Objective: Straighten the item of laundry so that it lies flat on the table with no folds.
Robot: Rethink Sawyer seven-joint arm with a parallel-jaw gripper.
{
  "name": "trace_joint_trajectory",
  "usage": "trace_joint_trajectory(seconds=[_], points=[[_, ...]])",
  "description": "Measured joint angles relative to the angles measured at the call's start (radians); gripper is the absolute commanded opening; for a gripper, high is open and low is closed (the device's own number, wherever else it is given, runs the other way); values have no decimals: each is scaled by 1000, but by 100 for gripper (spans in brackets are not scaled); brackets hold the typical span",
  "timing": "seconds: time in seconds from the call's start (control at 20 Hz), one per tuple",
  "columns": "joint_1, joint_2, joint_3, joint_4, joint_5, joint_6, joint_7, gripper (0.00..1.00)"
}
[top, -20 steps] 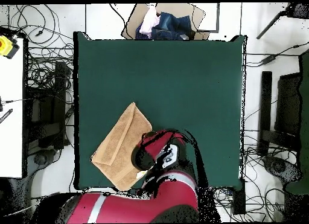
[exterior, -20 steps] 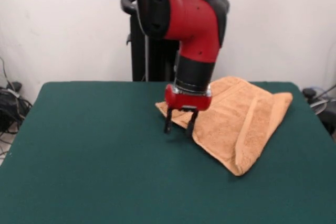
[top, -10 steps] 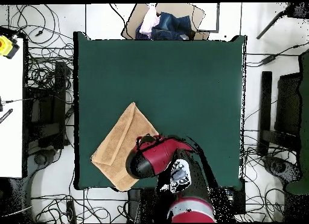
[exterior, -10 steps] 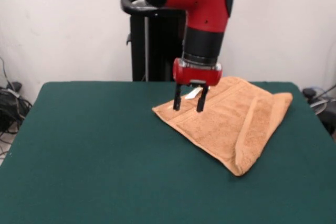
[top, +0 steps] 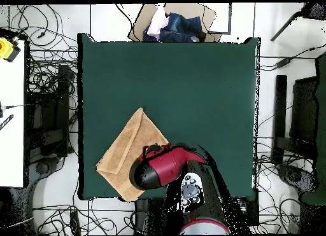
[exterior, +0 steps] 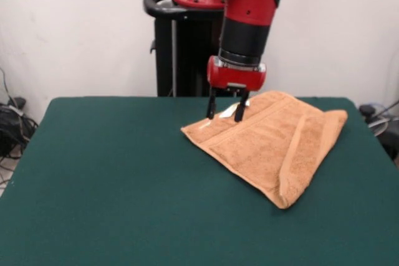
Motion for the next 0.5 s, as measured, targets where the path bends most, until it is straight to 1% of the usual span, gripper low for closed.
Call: trace_joint_trajectory(seconds=[0.5], points=[[14,15,0,0,0,0,0,100]])
